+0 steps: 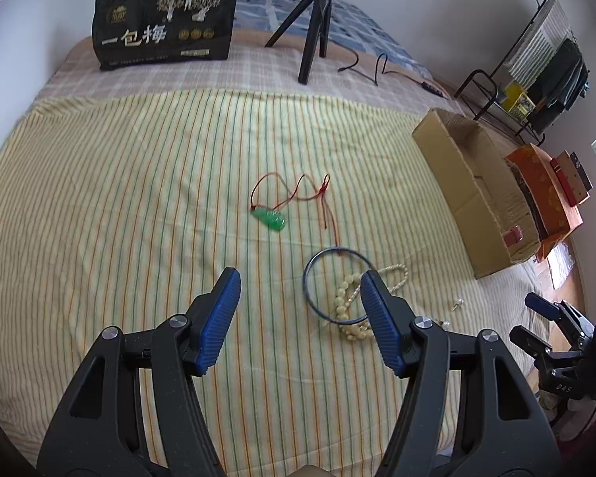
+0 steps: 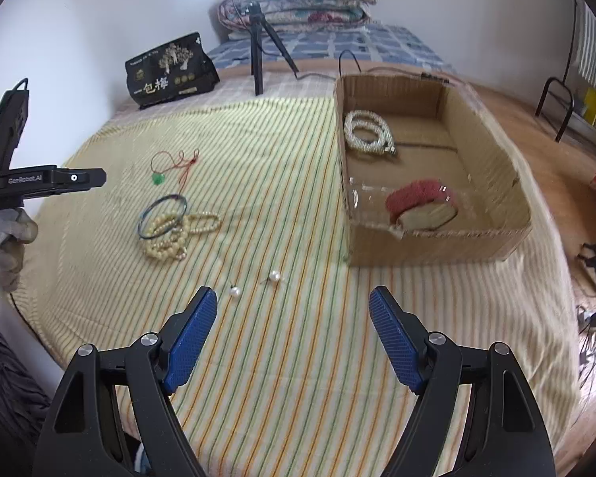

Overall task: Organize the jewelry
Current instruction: 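Grasp a pearl stud earring with the right tool while the left tool grasps the blue bangle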

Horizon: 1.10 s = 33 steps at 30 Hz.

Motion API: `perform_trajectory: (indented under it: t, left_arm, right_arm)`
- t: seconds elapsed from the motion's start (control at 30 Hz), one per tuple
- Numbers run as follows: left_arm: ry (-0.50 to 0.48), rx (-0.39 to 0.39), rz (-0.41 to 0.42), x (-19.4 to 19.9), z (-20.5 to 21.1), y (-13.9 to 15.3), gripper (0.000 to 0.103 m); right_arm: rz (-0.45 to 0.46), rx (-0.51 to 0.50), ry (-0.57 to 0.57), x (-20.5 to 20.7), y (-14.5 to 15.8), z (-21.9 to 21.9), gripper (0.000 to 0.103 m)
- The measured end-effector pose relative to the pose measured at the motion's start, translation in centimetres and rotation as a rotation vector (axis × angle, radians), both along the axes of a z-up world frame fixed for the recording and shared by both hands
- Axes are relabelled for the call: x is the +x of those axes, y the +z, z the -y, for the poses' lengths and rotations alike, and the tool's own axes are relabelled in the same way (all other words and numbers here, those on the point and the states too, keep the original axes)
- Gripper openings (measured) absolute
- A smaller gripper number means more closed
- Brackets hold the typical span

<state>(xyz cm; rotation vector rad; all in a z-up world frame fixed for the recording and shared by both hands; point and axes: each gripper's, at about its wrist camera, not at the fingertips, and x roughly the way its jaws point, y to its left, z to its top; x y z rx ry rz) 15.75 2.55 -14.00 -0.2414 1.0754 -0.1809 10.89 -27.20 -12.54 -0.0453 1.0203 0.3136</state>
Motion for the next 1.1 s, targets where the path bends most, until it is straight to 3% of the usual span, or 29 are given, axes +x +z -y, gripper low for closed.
perform_trajectory:
  t: [0.1, 0.17, 0.27, 0.37, 0.47, 0.73, 0.8, 1.1]
  left_arm:
    - [-0.005, -0.010, -0.025, 0.1, 0.1, -0.9, 0.062]
    - [-0.014, -0.006, -0.036, 0.3, 0.4, -1.2, 0.056]
    - [-0.028, -0.007, -0.046, 0.4, 0.9, -1.7, 0.051]
    - [-0.043, -0.009, -0.058, 0.6, 1.4, -2.3, 0.045]
    - [-0.056, -0.014, -0.074, 0.8, 1.7, -2.9, 0.040]
    - [-0.030, -0.040, -0.112, 1.8, 1.1, -4.1, 0.039]
    - [-0.026, -0.052, -0.124, 2.1, 1.0, -4.4, 0.033]
    - [-0.016, -0.092, -0.167, 3.2, 1.0, -5.8, 0.033]
  right_arm:
    - [-0.022, 0.003, 0.010, 0.1, -0.9, -0.2, 0.070]
    - [-0.033, -0.006, 0.027, 0.3, -1.5, -0.6, 0.054]
    - [-0.037, -0.016, 0.045, 0.7, -2.1, -1.0, 0.040]
    - [-0.051, -0.020, 0.074, 1.1, -2.8, -1.5, 0.031]
    - [-0.068, -0.013, 0.085, 1.5, -3.6, -1.7, 0.027]
    - [-0.071, -0.023, 0.102, 2.5, -4.5, -2.2, 0.024]
    - [-0.073, -0.022, 0.106, 2.7, -4.6, -2.3, 0.023]
    - [-0.091, -0.013, 0.110, 3.8, -5.3, -2.5, 0.019]
